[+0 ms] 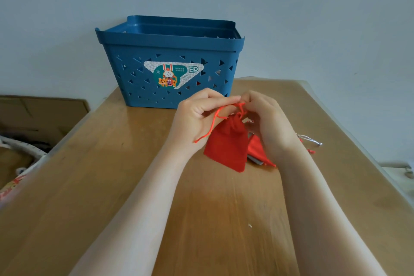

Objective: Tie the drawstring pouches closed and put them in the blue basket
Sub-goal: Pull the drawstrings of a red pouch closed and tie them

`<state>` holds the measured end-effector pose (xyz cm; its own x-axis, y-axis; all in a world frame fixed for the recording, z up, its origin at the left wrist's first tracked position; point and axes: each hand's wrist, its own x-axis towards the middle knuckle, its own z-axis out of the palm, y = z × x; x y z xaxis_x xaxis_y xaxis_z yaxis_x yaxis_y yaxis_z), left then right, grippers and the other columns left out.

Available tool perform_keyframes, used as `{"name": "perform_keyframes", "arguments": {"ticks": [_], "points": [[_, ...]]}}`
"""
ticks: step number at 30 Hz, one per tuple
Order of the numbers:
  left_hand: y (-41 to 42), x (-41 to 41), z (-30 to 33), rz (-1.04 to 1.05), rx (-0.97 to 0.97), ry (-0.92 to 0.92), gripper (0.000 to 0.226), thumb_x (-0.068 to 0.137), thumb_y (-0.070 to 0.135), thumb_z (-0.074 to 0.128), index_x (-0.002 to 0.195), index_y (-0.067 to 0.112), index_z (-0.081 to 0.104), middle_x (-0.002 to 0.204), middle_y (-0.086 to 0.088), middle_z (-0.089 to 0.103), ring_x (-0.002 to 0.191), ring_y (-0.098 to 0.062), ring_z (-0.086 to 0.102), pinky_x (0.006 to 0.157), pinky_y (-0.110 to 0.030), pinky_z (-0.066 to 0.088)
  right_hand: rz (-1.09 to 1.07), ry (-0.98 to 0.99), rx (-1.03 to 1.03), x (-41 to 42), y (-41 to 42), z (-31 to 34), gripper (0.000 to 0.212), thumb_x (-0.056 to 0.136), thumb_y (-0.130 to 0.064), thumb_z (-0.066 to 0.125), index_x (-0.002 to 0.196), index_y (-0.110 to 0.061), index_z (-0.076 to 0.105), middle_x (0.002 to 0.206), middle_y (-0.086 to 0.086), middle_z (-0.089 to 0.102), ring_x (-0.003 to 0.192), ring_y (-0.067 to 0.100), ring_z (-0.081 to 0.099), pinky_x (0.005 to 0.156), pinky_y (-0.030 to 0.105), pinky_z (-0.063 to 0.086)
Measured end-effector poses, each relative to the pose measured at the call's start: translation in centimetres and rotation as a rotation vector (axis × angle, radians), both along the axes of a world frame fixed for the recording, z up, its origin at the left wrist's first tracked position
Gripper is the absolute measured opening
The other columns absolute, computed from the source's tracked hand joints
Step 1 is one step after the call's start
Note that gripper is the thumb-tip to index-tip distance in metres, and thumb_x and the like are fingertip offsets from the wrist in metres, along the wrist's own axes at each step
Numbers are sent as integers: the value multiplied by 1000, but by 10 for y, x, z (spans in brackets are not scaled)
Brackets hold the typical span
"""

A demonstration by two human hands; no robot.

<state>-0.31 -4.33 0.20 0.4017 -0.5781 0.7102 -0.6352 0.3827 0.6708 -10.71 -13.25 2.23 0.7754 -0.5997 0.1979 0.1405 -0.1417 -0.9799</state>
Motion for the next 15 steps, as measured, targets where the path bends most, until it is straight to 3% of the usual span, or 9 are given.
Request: {"name": "perform_keyframes", "arguments": {"ticks": [2, 3, 6, 9, 12, 15], "points": [[4, -2, 3, -12, 24, 19, 27, 84, 5, 64, 111, 7, 64, 83, 8, 59, 73, 7, 57, 71, -7, 39, -10, -62, 311, 4, 1, 0, 36, 78, -15, 40, 45, -22, 53, 53, -4, 49, 53, 10, 42, 56, 27, 32], [5, -1, 4, -16, 32, 35, 25, 86, 5, 62, 110, 11, 65, 81, 12, 60, 71, 6, 57, 70, -7, 39, -74, -48, 356, 5, -1, 1, 41, 82, -14, 42, 43, -22, 52, 51, -6, 47, 52, 10, 40, 57, 27, 32], [8, 5, 5, -31, 75, 100, 17, 90, 17, 57, 102, 22, 68, 66, 17, 59, 60, 1, 53, 64, -11, 40, -264, 16, 55, 2, -7, -2, 36, 91, -10, 45, 56, -17, 48, 53, -5, 44, 50, 5, 38, 51, 20, 33], [10, 7, 5, -5, 72, 301, 15, 91, 20, 58, 89, 25, 72, 56, 10, 55, 58, -2, 50, 62, -15, 41, -260, 39, -284, -5, -15, -7, 28, 94, -14, 49, 66, -14, 54, 58, -3, 51, 52, 3, 46, 53, 15, 37], [11, 7, 6, 16, 60, 474, 24, 91, 14, 57, 76, 25, 73, 63, 7, 57, 58, -7, 46, 58, -18, 39, -212, 101, -381, -13, -25, -6, 26, 93, -14, 52, 67, -15, 59, 62, -1, 55, 54, 0, 47, 54, 10, 37], [6, 6, 3, 62, 117, 507, 24, 93, 14, 55, 74, 19, 70, 62, 1, 52, 53, -6, 43, 53, -15, 36, -283, 172, -405, -17, -34, -7, 27, 89, -15, 56, 63, -17, 62, 57, -6, 55, 51, -3, 48, 53, 9, 36]]}}
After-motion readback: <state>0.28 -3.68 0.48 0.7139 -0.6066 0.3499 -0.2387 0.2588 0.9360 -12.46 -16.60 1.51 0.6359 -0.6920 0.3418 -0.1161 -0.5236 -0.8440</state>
